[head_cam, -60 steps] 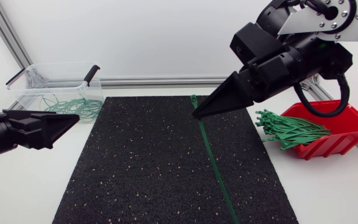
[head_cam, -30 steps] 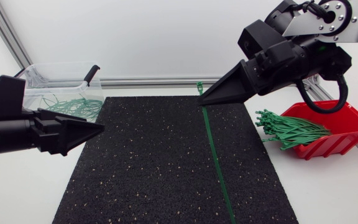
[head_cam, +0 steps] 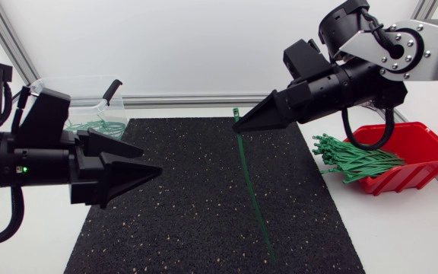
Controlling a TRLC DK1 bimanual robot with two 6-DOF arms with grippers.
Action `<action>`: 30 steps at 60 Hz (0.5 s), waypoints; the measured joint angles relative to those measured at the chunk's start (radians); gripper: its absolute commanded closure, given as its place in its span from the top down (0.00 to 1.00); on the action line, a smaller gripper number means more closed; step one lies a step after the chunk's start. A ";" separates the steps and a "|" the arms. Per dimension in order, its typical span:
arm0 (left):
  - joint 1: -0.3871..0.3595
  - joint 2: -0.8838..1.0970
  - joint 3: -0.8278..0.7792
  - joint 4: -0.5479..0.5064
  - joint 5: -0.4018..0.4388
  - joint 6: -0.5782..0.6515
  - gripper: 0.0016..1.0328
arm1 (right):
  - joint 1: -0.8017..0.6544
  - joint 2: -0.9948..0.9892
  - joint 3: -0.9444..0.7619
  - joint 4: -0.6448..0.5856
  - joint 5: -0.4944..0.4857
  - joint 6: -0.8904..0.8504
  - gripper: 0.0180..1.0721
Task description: Take a green cable tie from the red box, thread the tail through the head to close it, then place it in the transparent bin on the left.
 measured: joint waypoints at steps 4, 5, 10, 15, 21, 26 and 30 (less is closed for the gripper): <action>-0.026 0.002 0.000 0.028 -0.001 -0.001 0.96 | 0.039 -0.017 -0.011 0.037 0.060 0.049 0.06; -0.035 0.004 0.000 0.034 -0.002 -0.001 0.96 | 0.049 -0.020 -0.011 0.045 0.077 0.060 0.06; -0.074 0.018 0.000 0.050 -0.037 -0.004 0.95 | 0.090 -0.027 -0.011 0.079 0.157 0.104 0.06; -0.126 0.040 0.000 0.070 -0.134 -0.010 0.96 | 0.118 -0.027 -0.011 0.098 0.225 0.157 0.06; -0.203 0.067 0.000 0.111 -0.251 -0.017 0.95 | 0.127 -0.027 -0.009 0.100 0.281 0.225 0.06; -0.256 0.090 0.000 0.140 -0.320 -0.030 0.95 | 0.129 -0.020 0.000 0.101 0.349 0.270 0.06; -0.289 0.108 0.000 0.166 -0.381 -0.039 0.95 | 0.139 -0.015 0.007 0.113 0.401 0.302 0.06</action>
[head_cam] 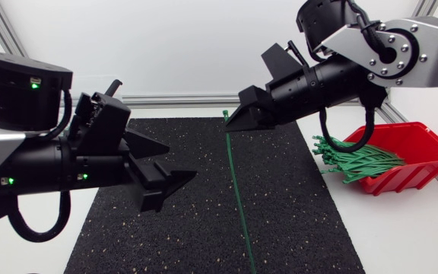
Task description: Take a green cable tie from the red box, thread the tail through the head to close it, then place it in the transparent bin on the left.
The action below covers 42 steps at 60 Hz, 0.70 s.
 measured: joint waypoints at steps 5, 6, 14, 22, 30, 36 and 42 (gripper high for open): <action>-0.028 0.016 0.000 0.026 -0.048 -0.009 0.95 | 0.019 0.000 0.000 0.025 0.053 0.033 0.06; -0.033 0.019 0.000 0.032 -0.054 -0.015 0.95 | 0.026 0.000 0.000 0.029 0.066 0.040 0.06; -0.064 0.024 0.000 0.069 -0.109 -0.035 0.95 | 0.080 0.000 0.005 0.041 0.180 0.101 0.06; -0.090 0.024 0.000 0.107 -0.166 -0.051 0.95 | 0.130 0.000 0.024 0.042 0.287 0.164 0.06; -0.097 0.024 -0.002 0.149 -0.211 -0.052 0.94 | 0.145 0.000 0.056 0.039 0.327 0.232 0.06; -0.117 0.024 -0.010 0.187 -0.266 -0.053 0.94 | 0.151 -0.003 0.072 0.036 0.397 0.283 0.06; -0.140 0.026 -0.017 0.217 -0.309 -0.052 0.93 | 0.178 -0.005 0.092 -0.002 0.498 0.328 0.06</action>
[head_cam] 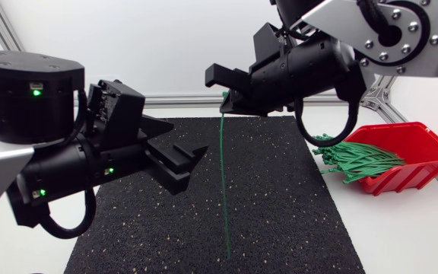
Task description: Take a green cable tie from the red box, thread the tail through the head to close it, then place it in the transparent bin on the left.
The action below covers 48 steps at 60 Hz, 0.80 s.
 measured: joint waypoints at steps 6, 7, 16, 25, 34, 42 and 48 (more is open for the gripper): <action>-0.019 0.010 -0.002 0.044 -0.044 0.000 0.93 | 0.034 -0.004 0.013 -0.014 0.066 0.039 0.06; -0.023 0.011 -0.003 0.053 -0.053 0.000 0.93 | 0.037 -0.006 0.014 -0.014 0.071 0.043 0.06; -0.049 0.036 -0.017 0.118 -0.106 0.000 0.93 | 0.059 -0.011 0.027 -0.021 0.142 0.095 0.06; -0.062 0.068 -0.037 0.198 -0.185 0.001 0.93 | 0.079 -0.011 0.058 -0.074 0.229 0.130 0.06; -0.117 0.087 -0.078 0.301 -0.272 0.027 0.91 | 0.099 -0.011 0.085 -0.089 0.280 0.149 0.06; -0.143 0.105 -0.093 0.360 -0.286 0.051 0.91 | 0.119 -0.011 0.087 -0.091 0.321 0.157 0.06; -0.152 0.105 -0.105 0.385 -0.289 0.057 0.91 | 0.125 -0.010 0.087 -0.091 0.349 0.164 0.06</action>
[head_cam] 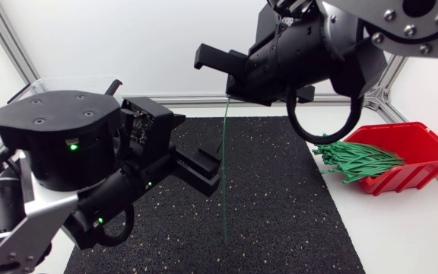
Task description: Take a green cable tie from the red box, thread the tail through the head to close it, then place it in the transparent bin on the left.
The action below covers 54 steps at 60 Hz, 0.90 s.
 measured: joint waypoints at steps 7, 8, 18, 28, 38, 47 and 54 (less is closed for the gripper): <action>-0.016 -0.003 -0.019 0.011 0.000 0.000 0.91 | 0.001 0.005 0.004 0.000 0.021 0.005 0.06; -0.018 -0.004 -0.021 0.012 0.000 0.000 0.91 | 0.001 0.006 0.006 0.000 0.023 0.005 0.06; -0.024 -0.003 -0.030 0.051 0.000 0.004 0.91 | 0.017 0.020 0.011 0.001 0.037 0.011 0.06; -0.024 0.019 -0.030 0.108 0.000 0.023 0.90 | 0.034 0.024 0.011 0.000 0.050 0.027 0.06; -0.024 0.085 -0.030 0.124 -0.011 0.023 0.86 | 0.038 0.024 0.011 -0.002 0.054 0.034 0.06; -0.024 0.127 -0.030 0.179 -0.045 0.043 0.80 | 0.054 0.024 0.011 -0.004 0.072 0.034 0.06; -0.033 0.148 -0.029 0.241 -0.089 0.066 0.79 | 0.060 0.024 0.011 -0.004 0.079 0.034 0.06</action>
